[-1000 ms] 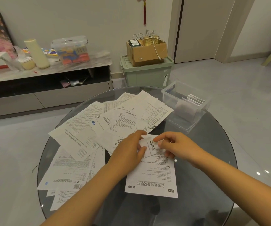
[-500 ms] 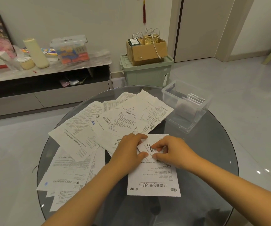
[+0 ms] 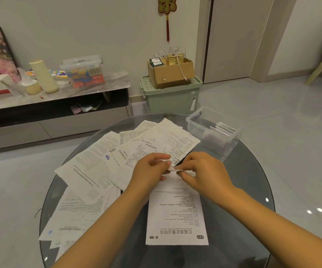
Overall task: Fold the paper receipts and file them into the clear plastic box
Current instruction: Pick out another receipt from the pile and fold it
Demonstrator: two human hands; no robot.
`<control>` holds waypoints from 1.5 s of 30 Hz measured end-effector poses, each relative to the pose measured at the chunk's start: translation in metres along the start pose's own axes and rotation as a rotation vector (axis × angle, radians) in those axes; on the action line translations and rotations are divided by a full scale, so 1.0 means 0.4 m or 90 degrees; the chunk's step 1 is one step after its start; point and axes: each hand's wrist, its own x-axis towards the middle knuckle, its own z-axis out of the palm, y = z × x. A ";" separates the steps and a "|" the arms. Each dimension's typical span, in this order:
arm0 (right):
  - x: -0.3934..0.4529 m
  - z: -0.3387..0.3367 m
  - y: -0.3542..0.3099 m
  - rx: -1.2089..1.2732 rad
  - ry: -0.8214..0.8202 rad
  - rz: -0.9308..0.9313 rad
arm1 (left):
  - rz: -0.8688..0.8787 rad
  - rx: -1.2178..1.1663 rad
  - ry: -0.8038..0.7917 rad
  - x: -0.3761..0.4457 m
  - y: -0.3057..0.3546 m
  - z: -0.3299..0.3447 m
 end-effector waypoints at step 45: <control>0.201 -0.131 0.338 -0.082 0.302 0.357 | 0.503 0.721 -0.222 0.344 0.147 0.354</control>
